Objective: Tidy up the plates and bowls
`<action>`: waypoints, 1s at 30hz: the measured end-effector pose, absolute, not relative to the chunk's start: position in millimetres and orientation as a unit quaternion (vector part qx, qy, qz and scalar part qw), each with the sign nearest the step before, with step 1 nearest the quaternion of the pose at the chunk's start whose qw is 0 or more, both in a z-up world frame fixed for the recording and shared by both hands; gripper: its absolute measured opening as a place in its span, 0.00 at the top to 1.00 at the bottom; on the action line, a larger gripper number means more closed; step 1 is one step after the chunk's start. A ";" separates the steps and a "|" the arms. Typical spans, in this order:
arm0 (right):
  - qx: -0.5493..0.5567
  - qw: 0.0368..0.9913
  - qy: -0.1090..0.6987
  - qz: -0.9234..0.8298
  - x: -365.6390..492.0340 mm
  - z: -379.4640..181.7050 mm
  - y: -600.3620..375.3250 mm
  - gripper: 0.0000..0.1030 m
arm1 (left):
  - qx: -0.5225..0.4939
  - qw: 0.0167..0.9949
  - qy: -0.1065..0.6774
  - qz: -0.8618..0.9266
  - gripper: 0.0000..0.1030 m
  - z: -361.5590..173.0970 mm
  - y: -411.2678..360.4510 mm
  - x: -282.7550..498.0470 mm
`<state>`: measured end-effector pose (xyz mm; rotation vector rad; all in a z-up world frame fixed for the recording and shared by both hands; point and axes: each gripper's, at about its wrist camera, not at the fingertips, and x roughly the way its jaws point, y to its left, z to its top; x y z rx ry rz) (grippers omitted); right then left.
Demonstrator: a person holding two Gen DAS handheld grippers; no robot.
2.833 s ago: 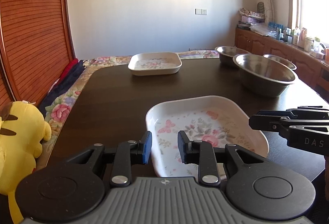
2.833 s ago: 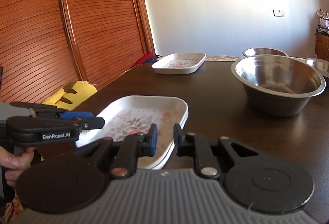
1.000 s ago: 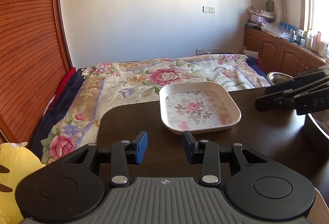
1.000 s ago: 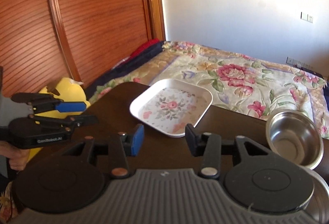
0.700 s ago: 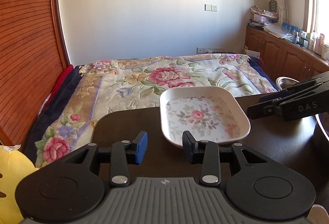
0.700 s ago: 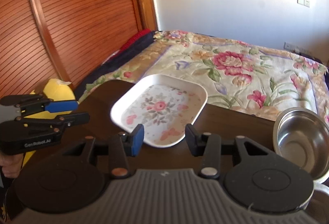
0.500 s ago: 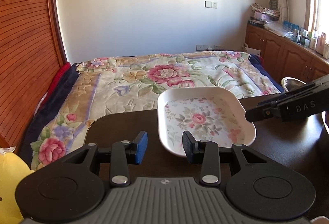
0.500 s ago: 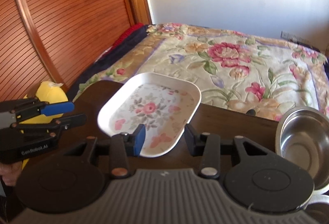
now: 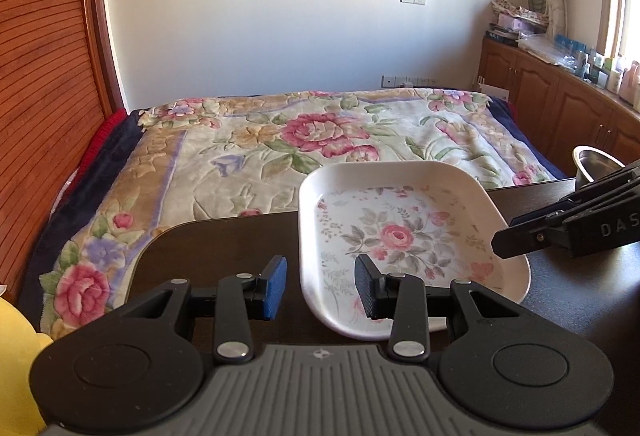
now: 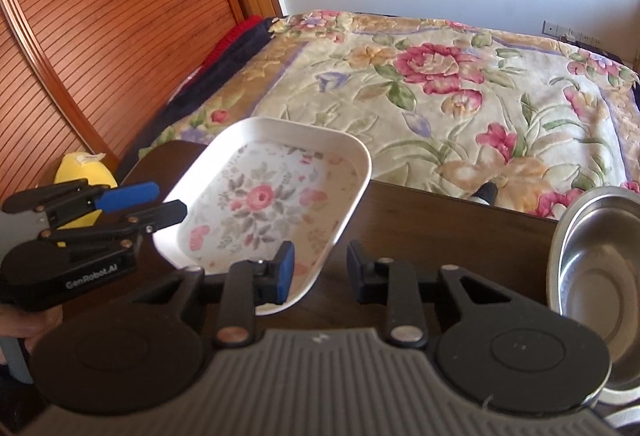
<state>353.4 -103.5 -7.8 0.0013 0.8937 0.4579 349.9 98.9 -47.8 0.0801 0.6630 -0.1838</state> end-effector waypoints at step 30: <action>-0.049 0.856 0.440 0.266 343.5 -6.4 -86.1 0.80 | 0.029 0.934 0.346 -0.085 0.83 -40.9 112.0 318.6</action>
